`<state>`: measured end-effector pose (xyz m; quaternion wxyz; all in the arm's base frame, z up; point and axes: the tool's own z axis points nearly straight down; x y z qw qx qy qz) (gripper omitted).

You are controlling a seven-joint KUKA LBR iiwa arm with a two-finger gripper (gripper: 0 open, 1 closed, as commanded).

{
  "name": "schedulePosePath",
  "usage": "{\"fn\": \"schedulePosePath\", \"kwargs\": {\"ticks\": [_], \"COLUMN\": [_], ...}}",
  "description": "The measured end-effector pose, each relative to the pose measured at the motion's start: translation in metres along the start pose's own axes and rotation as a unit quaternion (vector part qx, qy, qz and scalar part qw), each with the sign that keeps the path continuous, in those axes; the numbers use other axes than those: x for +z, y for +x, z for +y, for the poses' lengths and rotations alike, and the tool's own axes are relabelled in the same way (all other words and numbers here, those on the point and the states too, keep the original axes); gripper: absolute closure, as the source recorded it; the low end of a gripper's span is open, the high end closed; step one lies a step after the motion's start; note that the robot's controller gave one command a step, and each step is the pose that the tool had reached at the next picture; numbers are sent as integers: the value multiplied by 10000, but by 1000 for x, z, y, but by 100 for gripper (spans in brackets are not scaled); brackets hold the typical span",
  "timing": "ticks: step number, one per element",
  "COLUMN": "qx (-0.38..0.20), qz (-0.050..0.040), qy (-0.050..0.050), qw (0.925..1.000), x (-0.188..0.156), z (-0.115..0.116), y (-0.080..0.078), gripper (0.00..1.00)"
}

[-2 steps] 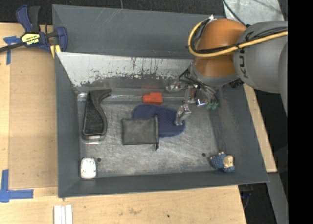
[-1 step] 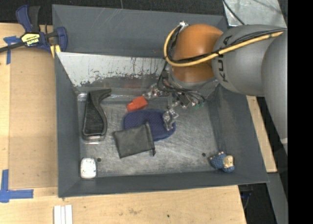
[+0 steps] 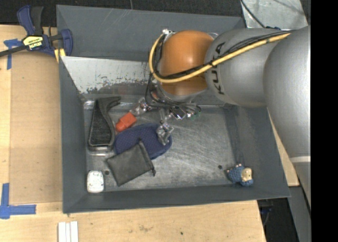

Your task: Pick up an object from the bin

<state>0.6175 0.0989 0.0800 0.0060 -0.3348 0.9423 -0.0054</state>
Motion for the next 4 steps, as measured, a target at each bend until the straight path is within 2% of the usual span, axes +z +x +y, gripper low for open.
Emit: {"fn": "schedulePosePath", "kwargs": {"ticks": [1, 2, 4], "qx": [21, 39, 63], "qz": [60, 22, 0], "qy": [-11, -44, -49], "qw": [10000, 10000, 10000], "x": [-2, -10, -97], "z": [-2, -6, -9], "y": [3, 2, -1], "gripper": [100, 100, 100]}}
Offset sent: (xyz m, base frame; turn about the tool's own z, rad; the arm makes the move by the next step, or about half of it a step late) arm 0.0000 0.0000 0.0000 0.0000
